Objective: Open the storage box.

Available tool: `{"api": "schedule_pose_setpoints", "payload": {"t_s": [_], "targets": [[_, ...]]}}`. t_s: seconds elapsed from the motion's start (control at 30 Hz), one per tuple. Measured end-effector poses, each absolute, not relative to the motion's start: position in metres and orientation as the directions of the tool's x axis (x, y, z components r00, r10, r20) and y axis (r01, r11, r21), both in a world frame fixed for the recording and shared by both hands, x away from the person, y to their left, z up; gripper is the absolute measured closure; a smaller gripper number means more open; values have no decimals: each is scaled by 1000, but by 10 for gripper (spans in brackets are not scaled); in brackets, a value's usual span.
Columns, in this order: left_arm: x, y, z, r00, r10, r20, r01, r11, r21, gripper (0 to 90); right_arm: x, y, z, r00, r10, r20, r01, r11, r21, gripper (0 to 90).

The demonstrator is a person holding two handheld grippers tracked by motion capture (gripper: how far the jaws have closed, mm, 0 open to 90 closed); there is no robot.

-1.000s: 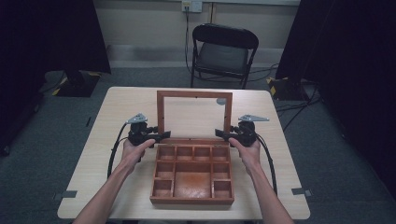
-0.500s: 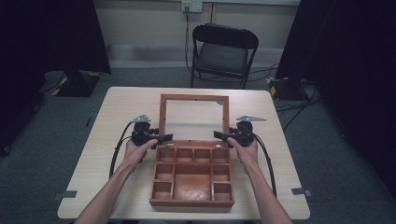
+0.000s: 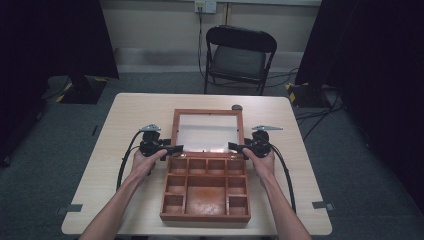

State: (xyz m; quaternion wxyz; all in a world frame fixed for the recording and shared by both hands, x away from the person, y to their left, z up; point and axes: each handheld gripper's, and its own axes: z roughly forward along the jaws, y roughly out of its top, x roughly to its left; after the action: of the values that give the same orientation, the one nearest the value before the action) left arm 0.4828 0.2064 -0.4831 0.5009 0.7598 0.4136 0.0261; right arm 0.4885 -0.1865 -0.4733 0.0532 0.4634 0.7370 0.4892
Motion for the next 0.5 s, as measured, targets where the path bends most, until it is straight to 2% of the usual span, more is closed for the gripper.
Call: {"api": "schedule_pose_setpoints", "payload": {"t_s": [0.5], "targets": [[487, 208, -489, 622, 659, -423, 648, -129, 751, 288, 490, -183, -481, -535, 757, 375, 668, 108, 736, 208]]}}
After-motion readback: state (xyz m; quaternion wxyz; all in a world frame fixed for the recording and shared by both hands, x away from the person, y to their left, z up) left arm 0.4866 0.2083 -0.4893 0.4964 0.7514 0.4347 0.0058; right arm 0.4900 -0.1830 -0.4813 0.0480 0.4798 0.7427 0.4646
